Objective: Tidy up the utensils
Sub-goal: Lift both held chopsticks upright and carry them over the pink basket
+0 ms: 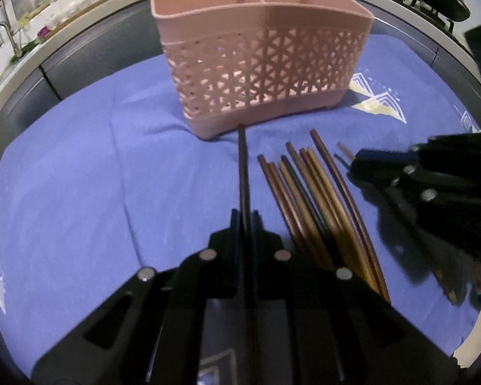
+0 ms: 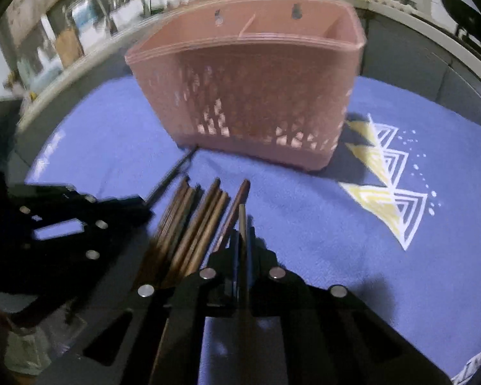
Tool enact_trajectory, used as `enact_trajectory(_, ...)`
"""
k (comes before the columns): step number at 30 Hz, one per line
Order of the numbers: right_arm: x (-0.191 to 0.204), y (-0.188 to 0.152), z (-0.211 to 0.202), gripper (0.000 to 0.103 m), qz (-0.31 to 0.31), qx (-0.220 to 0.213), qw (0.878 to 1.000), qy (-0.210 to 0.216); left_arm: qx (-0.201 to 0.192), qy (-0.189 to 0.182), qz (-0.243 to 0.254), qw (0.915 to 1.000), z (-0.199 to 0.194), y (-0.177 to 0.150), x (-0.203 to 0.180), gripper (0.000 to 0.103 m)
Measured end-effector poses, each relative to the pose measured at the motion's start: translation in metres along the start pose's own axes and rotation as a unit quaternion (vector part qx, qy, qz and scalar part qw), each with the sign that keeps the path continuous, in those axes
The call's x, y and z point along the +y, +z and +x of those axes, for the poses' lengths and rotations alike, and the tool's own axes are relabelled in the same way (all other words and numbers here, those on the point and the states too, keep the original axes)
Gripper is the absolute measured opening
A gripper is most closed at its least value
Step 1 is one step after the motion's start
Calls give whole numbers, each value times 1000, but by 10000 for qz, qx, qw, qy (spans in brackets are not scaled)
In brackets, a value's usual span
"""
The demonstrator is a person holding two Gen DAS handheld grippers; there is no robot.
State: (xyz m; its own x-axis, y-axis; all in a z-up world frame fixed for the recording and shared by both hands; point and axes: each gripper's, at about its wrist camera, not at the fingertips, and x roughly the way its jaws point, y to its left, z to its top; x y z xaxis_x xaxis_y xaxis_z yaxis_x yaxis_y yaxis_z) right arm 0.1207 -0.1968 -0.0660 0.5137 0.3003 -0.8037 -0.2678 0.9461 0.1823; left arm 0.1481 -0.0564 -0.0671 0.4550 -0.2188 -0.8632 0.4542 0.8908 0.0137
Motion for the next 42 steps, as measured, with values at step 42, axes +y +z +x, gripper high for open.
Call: enact_trajectory(42, 36, 165, -120, 5, -293, -3474, 9370, -222, -2775, -39, -634, 9586, -156, 140, 41, 5)
